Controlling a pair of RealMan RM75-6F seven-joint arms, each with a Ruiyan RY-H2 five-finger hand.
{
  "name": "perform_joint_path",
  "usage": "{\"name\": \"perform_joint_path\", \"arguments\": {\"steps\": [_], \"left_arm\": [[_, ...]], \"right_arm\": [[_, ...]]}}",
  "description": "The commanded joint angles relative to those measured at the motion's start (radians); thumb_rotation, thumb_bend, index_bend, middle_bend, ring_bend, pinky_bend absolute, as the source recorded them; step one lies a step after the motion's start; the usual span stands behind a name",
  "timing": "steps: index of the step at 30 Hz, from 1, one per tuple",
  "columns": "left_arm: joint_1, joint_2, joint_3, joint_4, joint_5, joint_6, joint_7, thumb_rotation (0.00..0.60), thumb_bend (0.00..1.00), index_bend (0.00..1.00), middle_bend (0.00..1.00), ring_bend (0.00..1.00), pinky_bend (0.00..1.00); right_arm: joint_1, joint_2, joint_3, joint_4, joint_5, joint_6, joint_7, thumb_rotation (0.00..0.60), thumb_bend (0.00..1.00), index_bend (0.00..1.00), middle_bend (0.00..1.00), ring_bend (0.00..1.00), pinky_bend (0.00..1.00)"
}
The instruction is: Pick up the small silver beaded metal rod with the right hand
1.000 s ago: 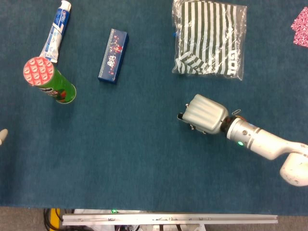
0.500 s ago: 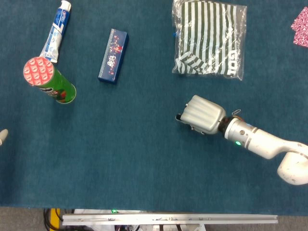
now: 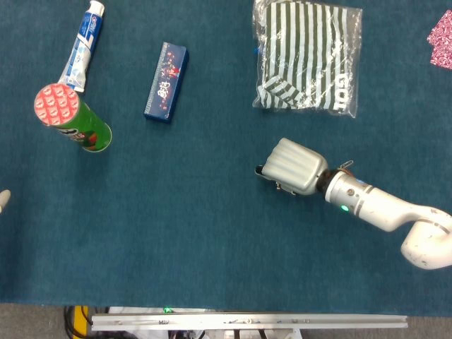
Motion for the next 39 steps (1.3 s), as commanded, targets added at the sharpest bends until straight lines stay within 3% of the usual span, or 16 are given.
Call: {"name": "perform_joint_path", "arguments": {"steps": [1, 5, 24, 39], "left_arm": [[0.001, 0.001, 0.0, 0.001, 0.001, 0.002, -0.003, 0.6, 0.14, 0.02, 0.08, 0.06, 0.02], [0.002, 0.001, 0.0, 0.005, -0.001, 0.003, -0.008, 0.6, 0.14, 0.02, 0.08, 0.06, 0.02], [0.003, 0.0, 0.0, 0.018, -0.003, -0.002, -0.02, 0.6, 0.14, 0.02, 0.08, 0.06, 0.02], [0.006, 0.0, -0.001, 0.02, 0.0, 0.006, -0.024, 0.6, 0.14, 0.02, 0.08, 0.06, 0.02]], "right_arm": [[0.002, -0.003, 0.0, 0.001, 0.004, -0.003, 0.0, 0.6, 0.3, 0.5, 0.88, 0.94, 1.0], [0.005, -0.005, -0.001, 0.001, 0.01, -0.005, -0.005, 0.6, 0.34, 0.5, 0.88, 0.94, 1.0], [0.006, -0.022, -0.008, 0.016, 0.022, 0.008, -0.01, 0.6, 0.34, 0.51, 0.89, 0.95, 1.0], [-0.004, -0.029, -0.012, 0.038, 0.0, 0.068, 0.042, 0.6, 0.36, 0.65, 0.91, 0.98, 1.0]]}}
